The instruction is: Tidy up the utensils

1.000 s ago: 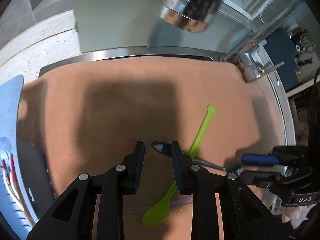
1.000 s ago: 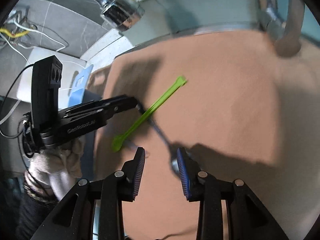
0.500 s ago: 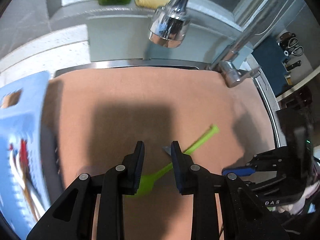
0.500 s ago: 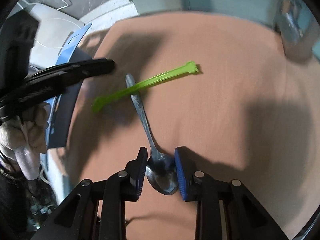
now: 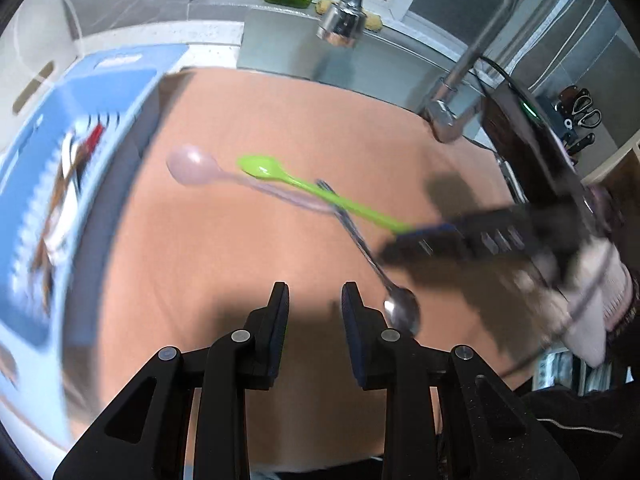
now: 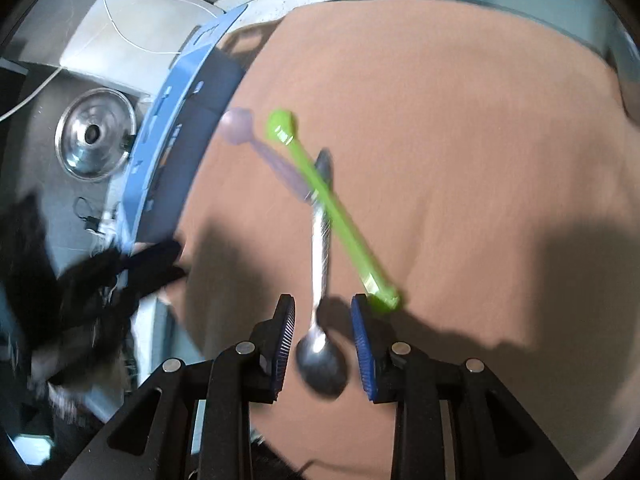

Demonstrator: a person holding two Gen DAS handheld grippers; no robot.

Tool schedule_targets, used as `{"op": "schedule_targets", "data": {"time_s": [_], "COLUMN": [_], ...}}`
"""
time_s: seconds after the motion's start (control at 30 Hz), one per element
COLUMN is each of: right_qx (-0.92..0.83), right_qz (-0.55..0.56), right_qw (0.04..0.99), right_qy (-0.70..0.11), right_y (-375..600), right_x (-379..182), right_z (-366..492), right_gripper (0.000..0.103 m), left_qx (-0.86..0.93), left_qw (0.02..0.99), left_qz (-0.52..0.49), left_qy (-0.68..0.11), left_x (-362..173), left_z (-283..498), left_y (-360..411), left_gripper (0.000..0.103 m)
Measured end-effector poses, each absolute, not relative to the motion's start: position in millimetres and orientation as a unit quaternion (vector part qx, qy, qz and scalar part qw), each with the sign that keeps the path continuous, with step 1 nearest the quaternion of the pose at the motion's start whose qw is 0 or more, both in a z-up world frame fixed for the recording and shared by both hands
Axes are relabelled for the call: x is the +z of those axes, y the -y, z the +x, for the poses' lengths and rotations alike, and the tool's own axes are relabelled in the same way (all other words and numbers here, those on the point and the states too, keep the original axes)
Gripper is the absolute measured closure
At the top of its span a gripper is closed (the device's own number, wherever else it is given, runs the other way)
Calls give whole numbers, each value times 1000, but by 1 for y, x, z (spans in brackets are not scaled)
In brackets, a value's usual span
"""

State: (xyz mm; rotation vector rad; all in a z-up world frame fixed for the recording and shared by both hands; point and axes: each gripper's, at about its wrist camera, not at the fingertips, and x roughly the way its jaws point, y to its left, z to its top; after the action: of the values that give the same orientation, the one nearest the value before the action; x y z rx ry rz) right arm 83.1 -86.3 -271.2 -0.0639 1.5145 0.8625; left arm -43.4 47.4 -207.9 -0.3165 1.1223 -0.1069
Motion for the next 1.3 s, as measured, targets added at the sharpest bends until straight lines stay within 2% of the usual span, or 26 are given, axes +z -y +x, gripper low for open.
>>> {"op": "schedule_targets", "data": {"time_s": [0.27,0.37,0.53,0.9,1.0,1.13,1.23,1.3], "right_qx": [351,374,397,340,334,313,299,290], "right_qz": [-20,-10,-67,-189,-205,-177,-137,-98], "right_qw": [677,654,627,651,652,650,649,647], "right_qy": [-647,-657,-667,-652,-649,-669,-686,-699], "right_y": [93,86,54,18,21,42,67,90], "right_x": [-265,-260,-263,-264,-264,-264,-265,-267], "right_z": [133,137,117,97,96,103,109,111], "right_gripper": [77,77,77,78,86,92,93,93], "left_qx": [-53,-52,-49,-49,-48,-50,-63,-78], "left_qw": [825,824,820,824,826,825,823,822], "left_qz": [-161,-160,-173,-194,-191,-184,-172,-160], "left_qy": [-539,-540,-544,-530,-528,-532,-538,-541], "left_x": [-225,-230,-238,-234,-233,-233,-233,-232], "left_z": [-47,-44,-46,-59,-67,-67,-61,-57], "left_y": [6,14,12,0,1,7,17,29], "left_gripper": [77,77,77,77,77,77,77,66]}}
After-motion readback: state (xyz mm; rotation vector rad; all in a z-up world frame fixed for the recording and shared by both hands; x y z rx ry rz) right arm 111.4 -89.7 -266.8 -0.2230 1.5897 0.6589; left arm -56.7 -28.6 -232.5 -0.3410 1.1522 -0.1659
